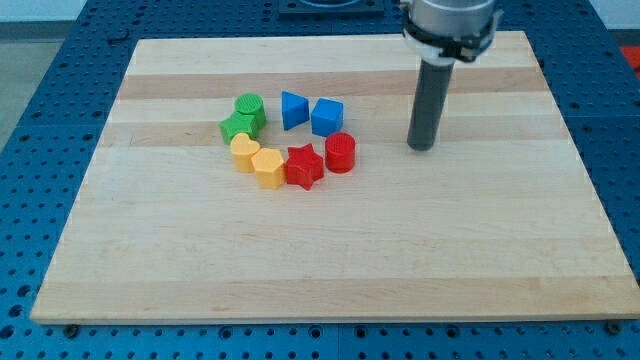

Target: Push the red circle to the blue cube

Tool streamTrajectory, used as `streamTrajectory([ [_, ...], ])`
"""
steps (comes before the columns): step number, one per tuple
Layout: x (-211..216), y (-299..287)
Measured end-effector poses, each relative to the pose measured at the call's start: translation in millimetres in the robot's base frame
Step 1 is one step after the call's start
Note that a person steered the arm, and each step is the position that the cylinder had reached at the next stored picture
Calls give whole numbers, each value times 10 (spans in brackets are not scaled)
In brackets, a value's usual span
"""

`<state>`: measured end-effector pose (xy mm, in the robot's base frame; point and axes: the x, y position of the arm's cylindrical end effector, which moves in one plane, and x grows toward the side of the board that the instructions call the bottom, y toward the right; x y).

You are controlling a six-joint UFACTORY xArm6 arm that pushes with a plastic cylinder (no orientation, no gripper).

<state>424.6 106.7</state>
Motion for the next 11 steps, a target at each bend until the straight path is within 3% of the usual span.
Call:
streamTrajectory([
  [1, 285, -121],
  [2, 312, -305],
  [5, 320, -730],
  [11, 185, -895],
])
